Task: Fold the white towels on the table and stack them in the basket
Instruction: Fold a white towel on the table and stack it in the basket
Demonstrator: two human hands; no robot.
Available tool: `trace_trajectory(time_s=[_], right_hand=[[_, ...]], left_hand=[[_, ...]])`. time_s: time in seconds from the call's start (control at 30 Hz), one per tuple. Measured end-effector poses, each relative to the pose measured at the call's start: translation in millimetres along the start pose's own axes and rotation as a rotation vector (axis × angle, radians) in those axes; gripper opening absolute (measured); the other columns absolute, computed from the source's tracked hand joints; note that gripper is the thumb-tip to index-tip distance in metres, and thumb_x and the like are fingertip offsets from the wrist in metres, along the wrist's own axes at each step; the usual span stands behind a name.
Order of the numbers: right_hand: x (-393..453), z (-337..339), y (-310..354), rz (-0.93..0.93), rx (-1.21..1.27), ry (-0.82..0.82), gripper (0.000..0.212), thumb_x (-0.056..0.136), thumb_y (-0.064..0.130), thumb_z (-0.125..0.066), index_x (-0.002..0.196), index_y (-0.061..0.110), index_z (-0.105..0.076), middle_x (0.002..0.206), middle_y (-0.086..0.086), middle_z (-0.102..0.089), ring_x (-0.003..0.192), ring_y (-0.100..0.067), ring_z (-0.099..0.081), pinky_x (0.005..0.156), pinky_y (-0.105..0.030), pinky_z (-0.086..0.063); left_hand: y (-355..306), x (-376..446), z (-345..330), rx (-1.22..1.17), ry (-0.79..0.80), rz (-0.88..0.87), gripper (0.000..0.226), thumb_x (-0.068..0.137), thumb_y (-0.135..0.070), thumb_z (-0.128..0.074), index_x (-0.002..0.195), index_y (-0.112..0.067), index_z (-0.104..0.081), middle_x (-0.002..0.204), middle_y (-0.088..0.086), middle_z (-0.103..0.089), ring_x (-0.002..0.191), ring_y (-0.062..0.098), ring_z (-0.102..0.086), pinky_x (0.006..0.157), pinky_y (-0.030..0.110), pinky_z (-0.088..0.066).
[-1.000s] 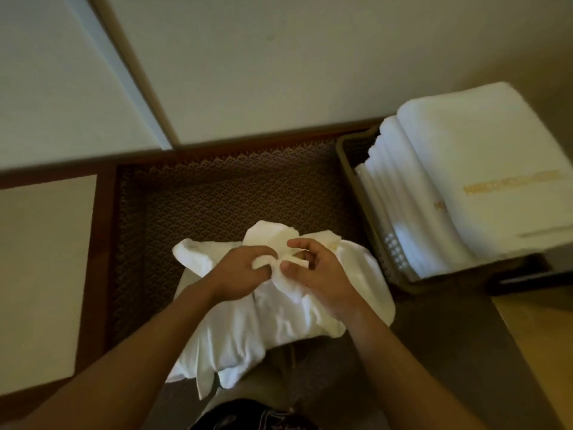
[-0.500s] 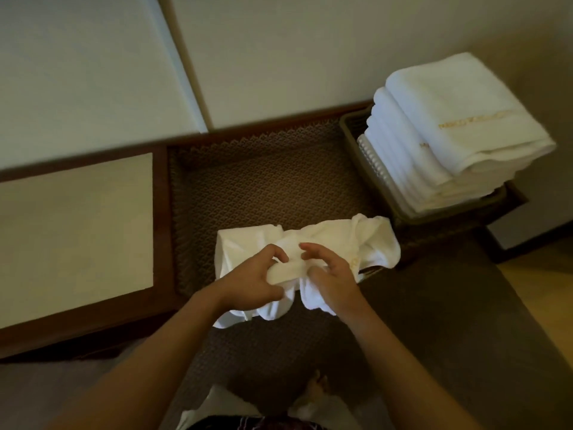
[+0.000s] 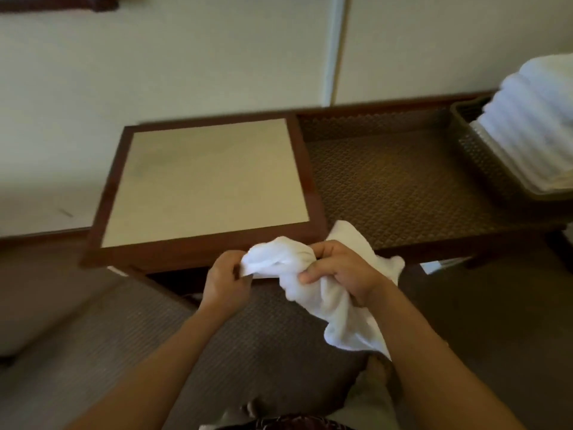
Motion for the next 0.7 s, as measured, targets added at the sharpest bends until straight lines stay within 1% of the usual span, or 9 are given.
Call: trace_trajectory(time_s=[0.1, 0.23, 0.3, 0.37, 0.47, 0.53, 0.57, 0.63, 0.7], right_hand=[[19.4, -66.0, -5.6, -0.038, 0.171, 0.080, 0.044, 0.058, 0.015, -0.079, 0.098, -0.001, -0.074, 0.097, -0.021, -0.069, 0.090, -0.030, -0.065, 0.082, -0.037, -0.055], [28.7, -106.7, -23.3, -0.099, 0.308, 0.037, 0.034, 0.065, 0.011, -0.080, 0.098, 0.005, -0.077, 0.100, -0.020, -0.072, 0.095, -0.036, -0.069, 0.087, -0.045, -0.055], [31.2, -86.4, -38.8, -0.144, 0.014, -0.195, 0.040, 0.075, 0.014, -0.084, 0.113, 0.016, -0.074, 0.109, -0.009, -0.074, 0.107, -0.033, -0.069, 0.091, -0.044, -0.056], [30.4, -84.8, -30.1, -0.125, -0.469, -0.372, 0.078, 0.074, 0.024, -0.090, 0.143, 0.028, -0.053, 0.127, 0.011, -0.061, 0.122, -0.015, -0.058, 0.097, -0.035, -0.050], [44.3, -166.4, -14.3, 0.086, -0.709, -0.073, 0.109, 0.072, 0.031, -0.092, 0.158, 0.041, -0.025, 0.149, 0.022, -0.037, 0.133, 0.003, -0.034, 0.105, -0.024, -0.035], [52.7, -211.5, -17.5, 0.128, -0.729, 0.088, 0.075, 0.082, 0.028, -0.084, 0.141, 0.054, -0.046, 0.139, 0.024, -0.054, 0.124, 0.002, -0.049, 0.100, -0.026, -0.045], [56.6, -221.4, -17.7, 0.125, -0.729, 0.096, 0.045, 0.088, 0.026, -0.077, 0.114, 0.059, -0.060, 0.113, 0.025, -0.066, 0.104, 0.000, -0.060, 0.089, -0.033, -0.053], [61.0, -221.0, -11.7, 0.137, -0.682, 0.015, 0.024, 0.090, 0.020, -0.066, 0.074, 0.038, -0.068, 0.066, 0.016, -0.061, 0.064, -0.005, -0.053, 0.066, -0.045, -0.048], [58.6, -217.8, 0.7, 0.194, -0.564, -0.040, 0.018, 0.087, 0.010, -0.065, 0.073, 0.018, -0.070, 0.062, 0.008, -0.059, 0.059, -0.009, -0.050, 0.060, -0.040, -0.042]], left_hand=[[97.2, -28.9, 44.8, -0.163, -0.042, 0.291, 0.017, 0.107, -0.035, -0.049, 0.111, -0.030, -0.065, 0.101, -0.006, -0.067, 0.093, 0.018, -0.064, 0.076, 0.037, -0.051], [147.7, -55.6, 92.8, -0.144, -0.040, 0.312, 0.027, 0.110, -0.035, -0.039, 0.110, -0.026, -0.064, 0.094, 0.003, -0.067, 0.079, 0.022, -0.060, 0.067, 0.039, -0.045], [143.9, -62.1, 117.2, -0.067, -0.088, 0.256, 0.028, 0.109, -0.034, -0.041, 0.095, -0.021, -0.062, 0.082, 0.006, -0.064, 0.070, 0.022, -0.058, 0.062, 0.036, -0.043], [116.8, -66.0, 132.0, 0.046, -0.044, 0.096, 0.028, 0.108, -0.029, -0.047, 0.086, -0.021, -0.061, 0.070, 0.002, -0.062, 0.060, 0.015, -0.054, 0.055, 0.028, -0.039], [62.3, -75.5, 126.9, 0.080, 0.175, -0.128, 0.028, 0.104, -0.023, -0.056, 0.078, -0.021, -0.065, 0.064, -0.006, -0.060, 0.060, 0.010, -0.054, 0.057, 0.022, -0.039], [33.8, -81.9, 123.2, 0.044, 0.278, -0.213, 0.023, 0.100, -0.023, -0.064, 0.078, -0.024, -0.069, 0.068, -0.010, -0.065, 0.064, 0.005, -0.059, 0.061, 0.019, -0.045], [26.6, -84.1, 127.6, 0.034, 0.286, -0.230, 0.015, 0.096, -0.026, -0.069, 0.081, -0.026, -0.071, 0.074, -0.013, -0.068, 0.070, 0.003, -0.063, 0.064, 0.018, -0.049], [25.0, -85.6, 146.7, 0.007, 0.233, -0.231, 0.013, 0.084, -0.033, -0.081, 0.087, -0.031, -0.068, 0.083, -0.014, -0.069, 0.077, 0.002, -0.063, 0.066, 0.016, -0.049], [46.7, -85.0, 159.8, 0.057, 0.203, -0.179, 0.029, 0.076, -0.036, -0.086, 0.090, -0.033, -0.061, 0.083, -0.011, -0.065, 0.072, 0.002, -0.059, 0.062, 0.020, -0.048]])
Point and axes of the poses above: each hand's wrist, its own x-axis towards the middle knuckle, its own z-axis out of the back of the hand, y = z × x, the point moved 10 cm from there along x, towards the middle knuckle
